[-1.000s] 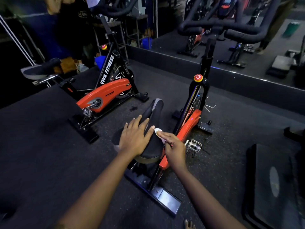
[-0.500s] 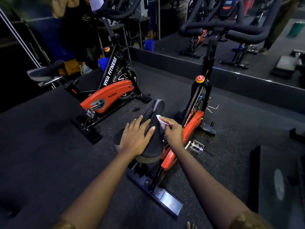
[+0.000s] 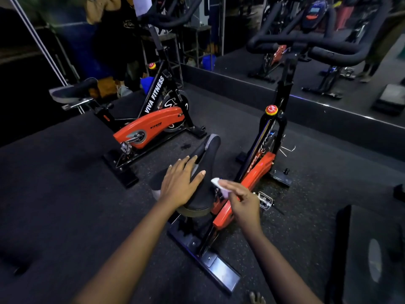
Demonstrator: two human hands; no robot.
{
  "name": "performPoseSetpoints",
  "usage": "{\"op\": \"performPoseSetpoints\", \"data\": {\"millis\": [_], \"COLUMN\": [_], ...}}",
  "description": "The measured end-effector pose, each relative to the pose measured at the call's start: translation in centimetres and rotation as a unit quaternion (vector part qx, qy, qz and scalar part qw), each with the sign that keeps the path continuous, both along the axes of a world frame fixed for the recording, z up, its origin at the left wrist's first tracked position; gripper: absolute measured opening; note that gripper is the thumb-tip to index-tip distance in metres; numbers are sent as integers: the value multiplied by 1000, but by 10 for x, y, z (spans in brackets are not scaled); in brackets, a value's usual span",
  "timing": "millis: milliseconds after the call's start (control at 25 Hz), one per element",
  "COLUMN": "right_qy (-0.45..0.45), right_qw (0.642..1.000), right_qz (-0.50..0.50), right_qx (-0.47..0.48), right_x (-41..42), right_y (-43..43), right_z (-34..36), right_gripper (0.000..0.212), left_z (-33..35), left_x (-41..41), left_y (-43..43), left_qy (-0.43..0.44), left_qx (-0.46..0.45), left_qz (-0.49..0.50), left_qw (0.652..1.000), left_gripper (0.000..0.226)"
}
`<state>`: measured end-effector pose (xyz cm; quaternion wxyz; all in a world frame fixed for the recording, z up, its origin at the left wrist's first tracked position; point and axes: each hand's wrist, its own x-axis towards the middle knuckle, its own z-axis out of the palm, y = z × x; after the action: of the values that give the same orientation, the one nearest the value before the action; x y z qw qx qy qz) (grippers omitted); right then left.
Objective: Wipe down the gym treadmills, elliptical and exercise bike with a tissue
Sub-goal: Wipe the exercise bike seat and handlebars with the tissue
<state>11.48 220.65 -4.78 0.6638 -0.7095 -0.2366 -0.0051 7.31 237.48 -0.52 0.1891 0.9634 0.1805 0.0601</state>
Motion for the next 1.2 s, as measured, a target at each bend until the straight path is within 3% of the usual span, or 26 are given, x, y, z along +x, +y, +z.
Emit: {"op": "performPoseSetpoints", "data": {"millis": [80, 200, 320, 400, 600, 840, 960, 1080, 1200], "right_qy": [27, 19, -21, -30, -76, -159, -266, -358, -375], "right_qw": [998, 997, 999, 1000, 990, 962, 896, 780, 705], "right_qz": [-53, -74, -25, -2, 119, 223, 353, 495, 564], "right_qx": [8, -10, -35, -8, 11, 5, -33, -133, -210], "right_x": [46, 113, 130, 121, 89, 162, 197, 197, 188], "right_y": [11, 44, 62, 59, 37, 35, 74, 122, 152], "right_z": [10, 18, 7, -3, -30, 10, 54, 76, 73], "right_gripper": [42, 42, 45, 44, 36, 43, 45, 45, 46], "left_z": [3, 4, -1, -5, -8, -13, -18, -18, -20], "left_x": [7, 21, 31, 34, 32, 25, 20, 20, 21], "left_y": [-6, -19, -31, -34, -33, -53, -65, -68, -70], "left_qy": [-10, 3, 53, 69, 74, 67, 66, 64, 72], "left_qx": [-32, -13, 63, 100, 110, 138, 155, 144, 164], "left_qz": [21, 62, 111, 121, 143, 239, 280, 315, 322], "left_qw": [999, 998, 990, 985, 981, 959, 945, 936, 930], "left_gripper": [62, 63, 67, 82, 101, 95, 81, 73, 72]}}
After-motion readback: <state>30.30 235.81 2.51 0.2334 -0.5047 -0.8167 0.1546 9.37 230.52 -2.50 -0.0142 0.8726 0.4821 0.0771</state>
